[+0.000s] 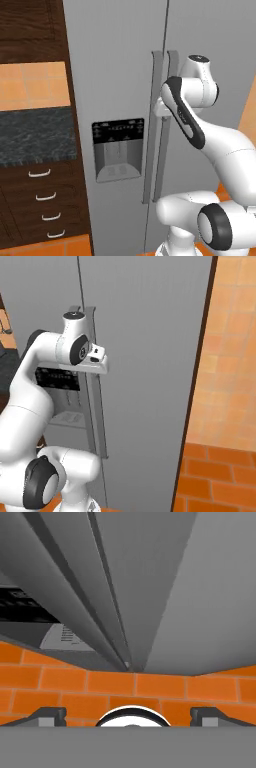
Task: Take the strawberry from the fridge and place it on top of the pancake, located on the dining counter.
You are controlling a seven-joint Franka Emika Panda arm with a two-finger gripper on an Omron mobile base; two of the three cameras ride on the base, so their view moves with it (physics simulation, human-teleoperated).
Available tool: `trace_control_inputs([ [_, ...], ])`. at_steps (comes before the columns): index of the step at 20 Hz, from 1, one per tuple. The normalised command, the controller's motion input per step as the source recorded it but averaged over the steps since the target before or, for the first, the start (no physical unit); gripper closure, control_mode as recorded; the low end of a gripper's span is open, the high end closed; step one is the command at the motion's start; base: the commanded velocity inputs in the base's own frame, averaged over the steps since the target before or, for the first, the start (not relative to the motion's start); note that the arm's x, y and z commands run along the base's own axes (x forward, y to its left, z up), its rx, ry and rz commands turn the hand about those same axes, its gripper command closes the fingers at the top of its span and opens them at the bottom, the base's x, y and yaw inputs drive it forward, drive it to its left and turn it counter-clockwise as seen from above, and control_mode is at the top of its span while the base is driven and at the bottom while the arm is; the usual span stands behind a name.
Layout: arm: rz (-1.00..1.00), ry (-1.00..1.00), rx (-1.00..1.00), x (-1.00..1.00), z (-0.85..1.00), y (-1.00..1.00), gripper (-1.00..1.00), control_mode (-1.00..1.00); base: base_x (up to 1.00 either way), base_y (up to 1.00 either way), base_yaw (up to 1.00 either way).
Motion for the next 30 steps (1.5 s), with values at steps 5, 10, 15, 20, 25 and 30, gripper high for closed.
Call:
trace_control_inputs([
  [5, 0.0, 0.0, 0.0, 0.0, 0.0, 0.0, -1.0, 1.0, -0.17, 0.28, 0.0],
  [10, 0.0, 0.0, 0.0, 0.0, 0.0, 0.0, -1.0, 1.0, -0.67, 0.0, -0.01],
  [15, 0.0, 0.0, 0.0, 0.0, 0.0, 0.0, -1.0, 1.0, -0.28, -0.1, -0.07],
  [20, 0.0, 0.0, 0.0, 0.0, 0.0, 0.0, -1.0, 1.0, -0.04, -0.11, -0.06],
  [25, 0.0, 0.0, 0.0, 0.0, 0.0, 0.0, -1.0, 1.0, -0.11, 0.0, 0.0],
  [30, 0.0, 0.0, 0.0, 0.0, 0.0, 0.0, -1.0, 1.0, -0.17, 0.0, 0.0],
])
